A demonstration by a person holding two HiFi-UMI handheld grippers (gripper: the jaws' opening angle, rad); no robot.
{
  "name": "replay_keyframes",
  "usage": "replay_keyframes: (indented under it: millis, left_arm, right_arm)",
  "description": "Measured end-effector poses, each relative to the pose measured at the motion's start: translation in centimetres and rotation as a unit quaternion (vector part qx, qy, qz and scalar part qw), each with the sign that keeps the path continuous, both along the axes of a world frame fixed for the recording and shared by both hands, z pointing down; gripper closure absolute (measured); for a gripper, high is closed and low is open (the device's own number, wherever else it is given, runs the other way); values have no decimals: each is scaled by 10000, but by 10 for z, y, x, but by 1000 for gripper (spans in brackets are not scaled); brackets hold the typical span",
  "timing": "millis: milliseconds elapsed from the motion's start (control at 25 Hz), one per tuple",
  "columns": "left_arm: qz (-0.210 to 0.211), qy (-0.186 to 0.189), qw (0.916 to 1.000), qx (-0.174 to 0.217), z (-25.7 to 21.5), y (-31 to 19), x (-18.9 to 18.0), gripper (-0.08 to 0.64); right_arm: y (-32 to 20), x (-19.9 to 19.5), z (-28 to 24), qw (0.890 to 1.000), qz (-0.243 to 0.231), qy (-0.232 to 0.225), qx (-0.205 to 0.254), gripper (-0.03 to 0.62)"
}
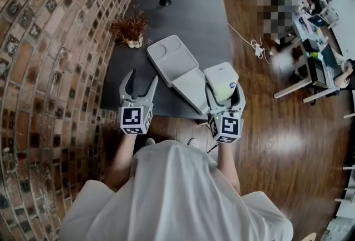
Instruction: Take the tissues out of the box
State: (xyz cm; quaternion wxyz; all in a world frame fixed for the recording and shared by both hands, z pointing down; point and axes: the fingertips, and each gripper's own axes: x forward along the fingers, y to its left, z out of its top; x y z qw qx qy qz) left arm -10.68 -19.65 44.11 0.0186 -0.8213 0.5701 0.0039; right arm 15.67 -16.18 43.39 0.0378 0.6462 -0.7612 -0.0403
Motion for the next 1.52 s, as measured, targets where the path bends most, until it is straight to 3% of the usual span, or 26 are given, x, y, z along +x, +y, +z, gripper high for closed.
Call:
replay_keyframes:
  millis: [280,640,1520]
  left_arm:
    - [-13,-25,10000,-34,6,-2,-9,261]
    - [15,-57,10000,64,-1,-14,-14,261]
    - [-1,-79,9999,103,-1,-28,-2,261]
  right_arm:
    - [-8,-10,11,9999,-82,2,-113,155]
    - [-23,-24,-6,9996,-209,159,134,155]
    - [-35,-9,-21,9991,-243,-121,334,153]
